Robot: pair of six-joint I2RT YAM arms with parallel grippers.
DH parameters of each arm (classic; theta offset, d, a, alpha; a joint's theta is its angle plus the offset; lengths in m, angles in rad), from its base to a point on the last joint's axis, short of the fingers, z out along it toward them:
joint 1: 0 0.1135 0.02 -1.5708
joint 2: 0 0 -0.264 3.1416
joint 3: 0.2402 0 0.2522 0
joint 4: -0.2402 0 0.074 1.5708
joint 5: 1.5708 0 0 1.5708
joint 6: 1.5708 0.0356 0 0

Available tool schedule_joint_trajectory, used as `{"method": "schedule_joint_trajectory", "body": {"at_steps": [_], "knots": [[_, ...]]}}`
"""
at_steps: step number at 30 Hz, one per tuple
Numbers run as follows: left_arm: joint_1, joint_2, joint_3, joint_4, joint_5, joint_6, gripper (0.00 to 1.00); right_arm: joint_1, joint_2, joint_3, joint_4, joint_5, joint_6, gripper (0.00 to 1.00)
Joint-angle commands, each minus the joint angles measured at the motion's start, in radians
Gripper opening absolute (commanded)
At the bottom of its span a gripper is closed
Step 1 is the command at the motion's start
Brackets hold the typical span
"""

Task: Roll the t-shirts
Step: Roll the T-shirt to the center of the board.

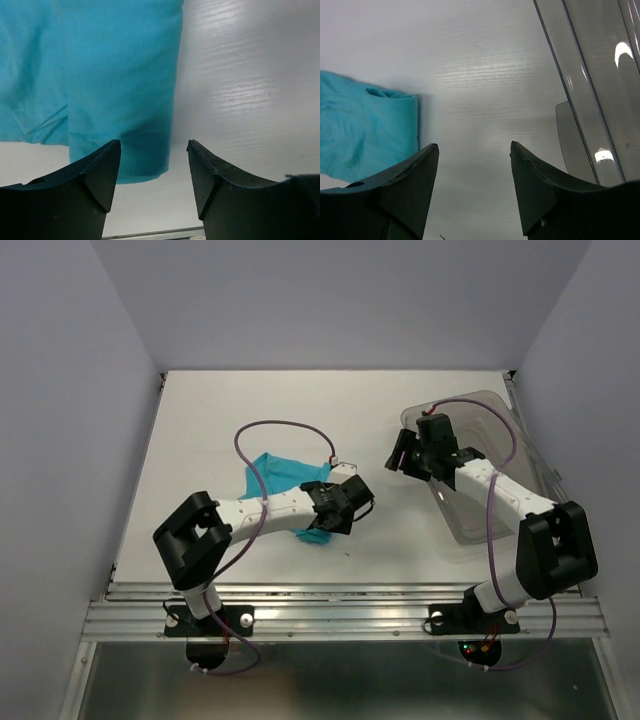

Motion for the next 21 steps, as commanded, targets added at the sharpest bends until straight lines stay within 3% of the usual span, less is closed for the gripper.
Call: {"method": "schedule_joint_trajectory", "body": {"at_steps": [1,11,13,16,17,18,21], "knots": [[-0.039,0.049,0.075,-0.074,-0.102,-0.035,0.65,0.012,-0.039,-0.017,0.016,-0.039,-0.01,0.65],[-0.046,0.175,0.08,-0.059,-0.11,-0.021,0.55,0.012,-0.03,-0.024,0.016,-0.094,-0.005,0.67],[-0.04,0.19,0.075,-0.039,-0.094,-0.009,0.49,0.012,-0.025,-0.024,0.016,-0.128,-0.013,0.7],[-0.026,0.172,0.052,-0.01,-0.068,0.012,0.29,0.012,-0.02,-0.03,0.034,-0.187,-0.011,0.75],[-0.022,0.153,0.037,0.01,-0.047,0.026,0.21,0.012,-0.02,-0.036,0.046,-0.206,-0.008,0.77],[-0.016,0.13,0.017,0.069,0.013,0.04,0.02,0.012,-0.019,-0.05,0.059,-0.241,0.005,0.77],[0.003,0.029,-0.066,0.172,0.12,0.091,0.0,0.052,-0.011,-0.057,0.096,-0.254,0.035,0.84]]}}
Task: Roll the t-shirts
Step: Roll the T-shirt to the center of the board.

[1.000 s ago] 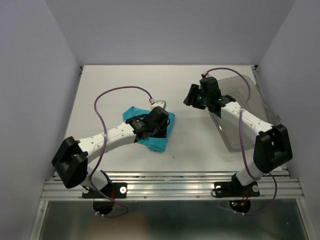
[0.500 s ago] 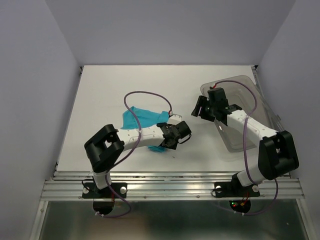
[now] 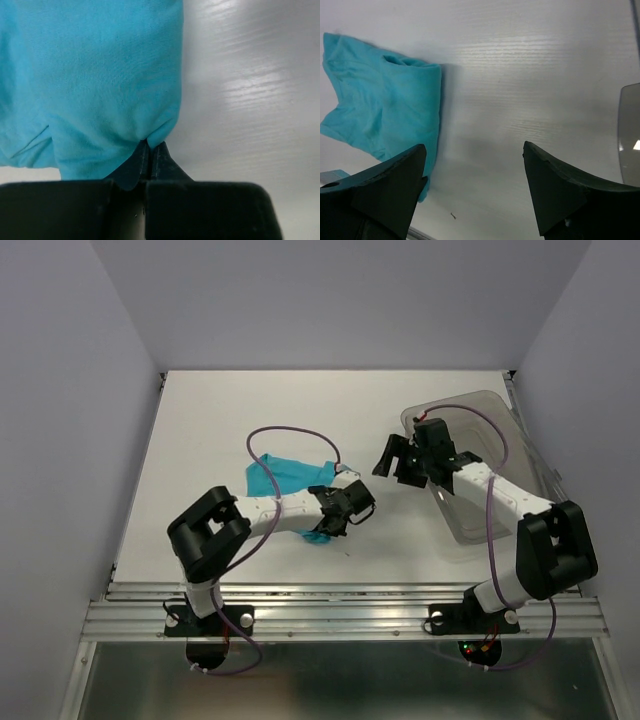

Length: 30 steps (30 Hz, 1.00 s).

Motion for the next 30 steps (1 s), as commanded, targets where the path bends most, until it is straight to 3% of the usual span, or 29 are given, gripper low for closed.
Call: {"method": "schedule_joint_trajectory", "body": {"at_steps": [1,6,19,22,26,28,29,30], "knots": [[0.023,-0.137,-0.099,0.188,0.199,0.059,0.0,0.054,0.0,-0.012,0.073,-0.061,0.034,0.86],[0.056,-0.269,-0.213,0.331,0.36,0.06,0.0,0.1,0.06,-0.036,0.157,-0.097,0.112,0.91],[0.086,-0.343,-0.319,0.426,0.469,0.046,0.0,0.148,0.221,-0.07,0.338,-0.2,0.215,0.88],[0.088,-0.349,-0.328,0.428,0.471,0.045,0.0,0.169,0.259,-0.052,0.366,-0.222,0.229,0.79],[0.086,-0.369,-0.338,0.426,0.474,0.049,0.0,0.192,0.305,-0.023,0.386,-0.228,0.235,0.6],[0.088,-0.384,-0.342,0.42,0.479,0.06,0.0,0.212,0.322,-0.009,0.39,-0.225,0.229,0.37],[0.088,-0.394,-0.332,0.408,0.47,0.062,0.13,0.212,0.322,-0.004,0.39,-0.22,0.232,0.2],[0.088,-0.398,-0.325,0.369,0.444,0.065,0.18,0.223,0.321,-0.003,0.39,-0.214,0.234,0.14]]}}
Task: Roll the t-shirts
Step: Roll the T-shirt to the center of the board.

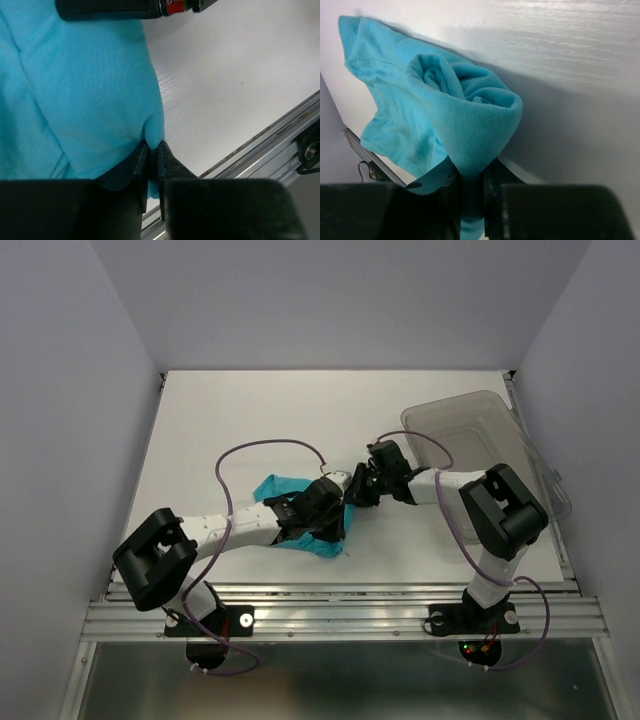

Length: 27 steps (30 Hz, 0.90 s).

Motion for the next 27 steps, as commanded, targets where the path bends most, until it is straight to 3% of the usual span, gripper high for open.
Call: {"method": "schedule_joint_trajectory", "body": {"at_steps": [1,2,3,5,10,16,27], "knots": [[0.002,-0.069,0.014,-0.041,-0.027,0.018,0.25,0.033,0.001,0.041,0.056,-0.002,0.011,0.1],[0.002,-0.084,0.024,-0.059,-0.043,0.018,0.33,0.033,-0.003,0.04,0.054,0.004,0.011,0.06],[0.001,-0.095,0.031,-0.093,-0.085,0.019,0.52,0.033,-0.011,0.035,0.054,0.013,0.016,0.02],[0.001,-0.119,0.055,-0.128,-0.116,0.018,0.65,0.043,-0.031,0.028,0.053,0.023,0.022,0.01],[-0.018,-0.133,0.101,-0.222,-0.224,0.004,0.67,0.053,-0.083,0.002,0.04,0.06,0.054,0.01],[-0.102,-0.043,0.172,-0.245,-0.334,-0.057,0.75,0.063,-0.115,0.0,0.025,0.081,0.074,0.01],[-0.251,0.242,0.389,-0.479,-0.636,-0.272,0.7,0.063,-0.126,0.009,0.007,0.087,0.071,0.01]]}}
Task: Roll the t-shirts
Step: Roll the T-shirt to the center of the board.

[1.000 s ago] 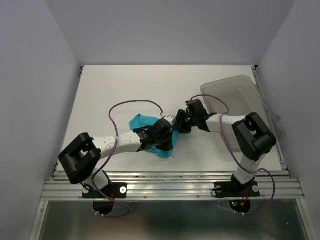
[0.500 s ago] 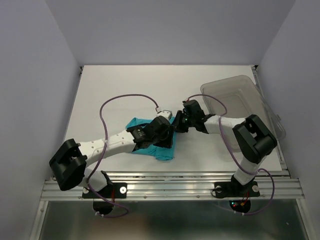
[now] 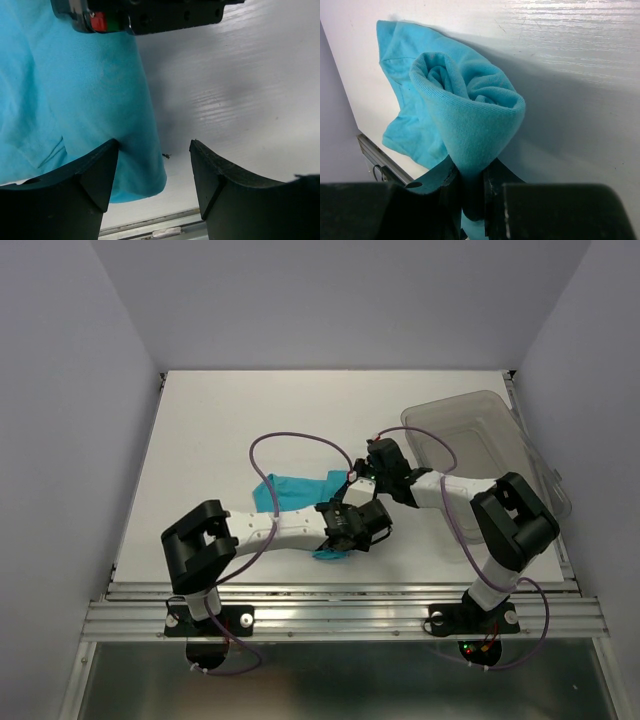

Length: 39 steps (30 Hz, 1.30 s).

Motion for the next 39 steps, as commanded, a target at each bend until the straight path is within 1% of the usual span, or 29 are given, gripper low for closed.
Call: {"method": "schedule_joint_trajectory", "body": {"at_steps": [1,8,11,14,15,17,18,19,20,21,22,23,24,25,26,27,30,31,32,33,35,36,37,39], "knots": [[-0.027,0.058,0.099,-0.151,-0.181,-0.121,0.7,0.007,-0.047,0.01,0.012,0.015,0.007,0.01],[-0.034,0.145,0.146,-0.224,-0.247,-0.155,0.66,0.007,-0.053,0.009,0.01,0.017,0.004,0.01],[-0.034,0.173,0.154,-0.24,-0.26,-0.158,0.62,0.007,-0.051,0.007,0.01,0.015,0.002,0.01],[-0.033,0.191,0.16,-0.263,-0.28,-0.167,0.49,0.007,-0.051,0.003,0.009,0.02,0.001,0.01],[-0.033,0.199,0.163,-0.27,-0.285,-0.169,0.41,0.007,-0.051,0.001,0.007,0.023,-0.001,0.01],[-0.033,0.188,0.16,-0.27,-0.29,-0.162,0.31,0.007,-0.054,-0.002,0.001,0.026,-0.004,0.01],[-0.033,0.179,0.15,-0.264,-0.288,-0.156,0.18,0.007,-0.056,-0.003,0.0,0.029,-0.008,0.04],[-0.033,0.167,0.14,-0.233,-0.273,-0.144,0.12,0.007,-0.057,-0.005,-0.003,0.035,-0.01,0.07],[-0.028,0.135,0.13,-0.215,-0.262,-0.12,0.05,0.007,-0.064,-0.006,-0.006,0.038,-0.01,0.13],[-0.025,0.113,0.099,-0.16,-0.222,-0.104,0.0,0.007,-0.067,-0.01,-0.008,0.043,-0.011,0.23],[-0.019,0.092,0.076,-0.124,-0.199,-0.084,0.0,0.007,-0.07,-0.01,-0.011,0.046,-0.013,0.29],[-0.013,0.041,0.055,-0.091,-0.173,-0.069,0.0,0.007,-0.077,-0.01,-0.017,0.047,-0.013,0.39],[-0.001,0.012,0.006,-0.054,-0.147,-0.039,0.0,0.007,-0.08,-0.008,-0.02,0.055,-0.016,0.59],[0.007,-0.014,-0.022,0.016,-0.091,-0.025,0.0,0.007,-0.084,-0.003,-0.025,0.06,-0.017,0.68],[0.015,-0.069,-0.045,0.048,-0.064,-0.015,0.0,0.007,-0.094,-0.002,-0.039,0.067,-0.019,0.76],[0.033,-0.095,-0.095,0.11,-0.008,-0.002,0.0,0.007,-0.1,0.0,-0.045,0.082,-0.021,0.84],[0.062,-0.196,-0.192,0.202,0.071,0.017,0.0,0.007,-0.123,0.007,-0.091,0.124,-0.022,0.92],[0.085,-0.218,-0.215,0.26,0.133,0.029,0.0,0.007,-0.145,0.009,-0.1,0.162,-0.022,0.95],[0.099,-0.24,-0.238,0.291,0.172,0.035,0.0,0.007,-0.157,0.01,-0.108,0.182,-0.022,0.96],[0.114,-0.278,-0.286,0.352,0.245,0.035,0.0,0.007,-0.169,0.012,-0.121,0.197,-0.025,0.96],[0.163,-0.333,-0.333,0.41,0.324,0.039,0.0,0.007,-0.203,0.018,-0.147,0.242,-0.031,0.96],[0.179,-0.35,-0.381,0.452,0.354,0.037,0.0,0.007,-0.214,0.024,-0.155,0.254,-0.037,0.97],[0.195,-0.365,-0.404,0.512,0.425,0.037,0.0,0.007,-0.223,0.027,-0.164,0.277,-0.042,0.97],[0.238,-0.402,-0.458,0.56,0.491,0.034,0.0,0.007,-0.251,0.035,-0.181,0.294,-0.048,0.98]]}}
